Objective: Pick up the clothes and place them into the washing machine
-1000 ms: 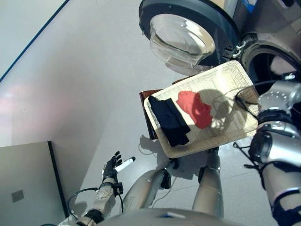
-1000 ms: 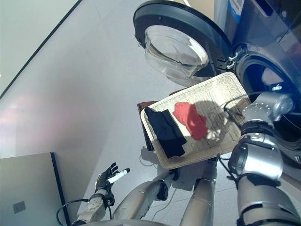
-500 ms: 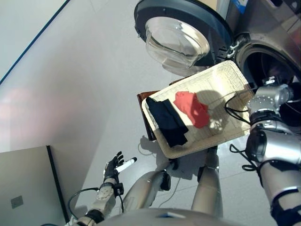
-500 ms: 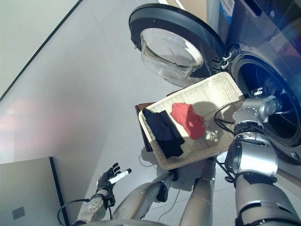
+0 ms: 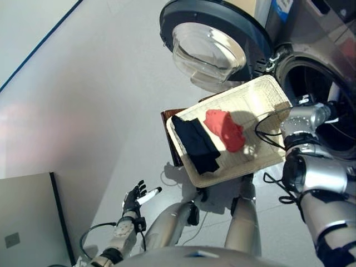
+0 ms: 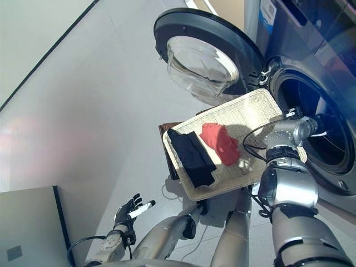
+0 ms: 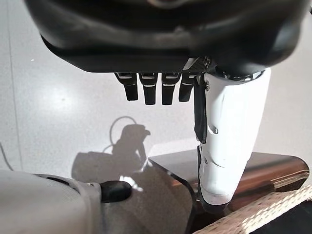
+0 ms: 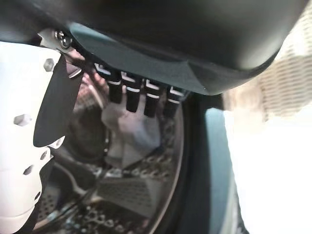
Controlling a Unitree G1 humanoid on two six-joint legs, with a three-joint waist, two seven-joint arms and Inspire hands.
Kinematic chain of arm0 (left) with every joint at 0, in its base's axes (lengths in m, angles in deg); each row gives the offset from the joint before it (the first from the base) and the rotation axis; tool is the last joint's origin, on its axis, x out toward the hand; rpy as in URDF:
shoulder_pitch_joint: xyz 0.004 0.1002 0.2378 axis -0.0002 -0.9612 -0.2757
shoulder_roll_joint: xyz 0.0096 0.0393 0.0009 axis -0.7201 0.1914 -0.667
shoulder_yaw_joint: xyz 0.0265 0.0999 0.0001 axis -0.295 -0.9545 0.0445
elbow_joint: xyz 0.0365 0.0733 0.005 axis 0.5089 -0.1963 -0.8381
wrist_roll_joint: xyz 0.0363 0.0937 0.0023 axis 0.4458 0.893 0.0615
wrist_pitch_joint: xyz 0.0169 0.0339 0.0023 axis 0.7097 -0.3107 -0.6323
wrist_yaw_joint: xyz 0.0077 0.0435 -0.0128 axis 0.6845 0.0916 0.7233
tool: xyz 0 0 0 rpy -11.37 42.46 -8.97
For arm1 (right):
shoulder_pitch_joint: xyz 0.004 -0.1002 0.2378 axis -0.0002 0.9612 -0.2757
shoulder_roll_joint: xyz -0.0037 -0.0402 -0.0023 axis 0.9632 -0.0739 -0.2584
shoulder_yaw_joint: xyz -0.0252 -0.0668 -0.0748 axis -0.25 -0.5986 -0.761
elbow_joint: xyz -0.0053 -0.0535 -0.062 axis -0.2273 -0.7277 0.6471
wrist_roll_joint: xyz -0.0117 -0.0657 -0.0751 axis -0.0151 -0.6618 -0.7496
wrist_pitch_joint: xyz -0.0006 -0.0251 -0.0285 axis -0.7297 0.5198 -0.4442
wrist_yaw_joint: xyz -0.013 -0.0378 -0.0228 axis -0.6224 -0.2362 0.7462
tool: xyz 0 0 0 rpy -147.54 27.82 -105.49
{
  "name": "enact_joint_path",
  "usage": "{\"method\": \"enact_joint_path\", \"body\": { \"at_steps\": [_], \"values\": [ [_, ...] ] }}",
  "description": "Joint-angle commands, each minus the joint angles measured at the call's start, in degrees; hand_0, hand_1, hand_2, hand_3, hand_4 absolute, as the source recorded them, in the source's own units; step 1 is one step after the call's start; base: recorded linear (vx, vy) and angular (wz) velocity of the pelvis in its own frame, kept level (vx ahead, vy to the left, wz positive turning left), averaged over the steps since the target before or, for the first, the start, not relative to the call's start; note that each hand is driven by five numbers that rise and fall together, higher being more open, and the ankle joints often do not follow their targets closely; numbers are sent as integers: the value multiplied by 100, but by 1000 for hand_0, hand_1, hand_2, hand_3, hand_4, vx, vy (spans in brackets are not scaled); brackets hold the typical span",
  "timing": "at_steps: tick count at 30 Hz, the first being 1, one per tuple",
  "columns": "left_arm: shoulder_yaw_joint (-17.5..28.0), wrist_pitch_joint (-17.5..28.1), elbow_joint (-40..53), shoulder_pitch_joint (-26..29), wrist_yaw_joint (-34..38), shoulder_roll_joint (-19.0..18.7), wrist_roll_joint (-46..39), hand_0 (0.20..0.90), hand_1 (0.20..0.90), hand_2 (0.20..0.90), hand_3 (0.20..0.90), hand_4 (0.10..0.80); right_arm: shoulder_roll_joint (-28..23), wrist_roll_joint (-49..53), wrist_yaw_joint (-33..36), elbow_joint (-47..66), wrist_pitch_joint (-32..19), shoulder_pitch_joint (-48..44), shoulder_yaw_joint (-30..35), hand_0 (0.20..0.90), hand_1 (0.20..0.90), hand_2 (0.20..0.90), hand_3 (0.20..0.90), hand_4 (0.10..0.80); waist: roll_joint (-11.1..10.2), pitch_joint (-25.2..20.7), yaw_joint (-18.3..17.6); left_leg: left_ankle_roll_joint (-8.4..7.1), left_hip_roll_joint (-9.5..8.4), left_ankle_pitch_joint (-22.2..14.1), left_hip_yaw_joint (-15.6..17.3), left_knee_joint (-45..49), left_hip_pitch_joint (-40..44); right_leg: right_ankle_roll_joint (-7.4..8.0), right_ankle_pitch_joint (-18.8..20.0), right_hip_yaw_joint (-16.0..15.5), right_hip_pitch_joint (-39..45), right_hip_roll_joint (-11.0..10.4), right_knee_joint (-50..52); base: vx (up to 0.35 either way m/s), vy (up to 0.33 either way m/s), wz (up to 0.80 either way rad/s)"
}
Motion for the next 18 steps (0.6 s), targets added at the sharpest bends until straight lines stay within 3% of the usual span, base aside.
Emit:
{"method": "enact_joint_path", "body": {
  "at_steps": [1, 6, 10, 18],
  "values": [
    [132, 111, -251, -160, 121, -290, 79, 900, 900, 900, 900, 800, -486, -653, -138, -311, 282, -161, -800, 900, 900, 900, 900, 800, 154, -155, 216, -773, 362, 241, -424, 115, -511, -35, -824, -200, 374, 157, 629, 0, 0, 0],
    [322, 127, -158, -104, 149, -443, 380, 900, 900, 900, 900, 800, -435, -2407, -199, -584, 1029, -140, -2006, 900, 900, 900, 900, 800, -23, 13, 209, -781, 427, 289, -457, 207, -564, -69, -774, -250, 368, 196, 656, -41, -59, 2],
    [465, 186, -78, -157, 190, -487, 433, 900, 900, 900, 900, 800, -143, -3473, -111, -222, 1203, 84, -2640, 900, 900, 900, 900, 800, -207, 170, 133, -783, 474, 327, -515, 286, -603, -89, -751, -330, 402, 243, 672, -34, -71, 9],
    [678, 247, -140, -179, 257, -582, 635, 900, 900, 900, 900, 800, -50, -5735, 28, -305, 1711, 409, -3793, 900, 900, 900, 900, 800, -557, 268, 138, -794, 506, 409, -709, 314, -615, -85, -684, -562, 545, 232, 609, -4, -47, 12]
  ]
}}
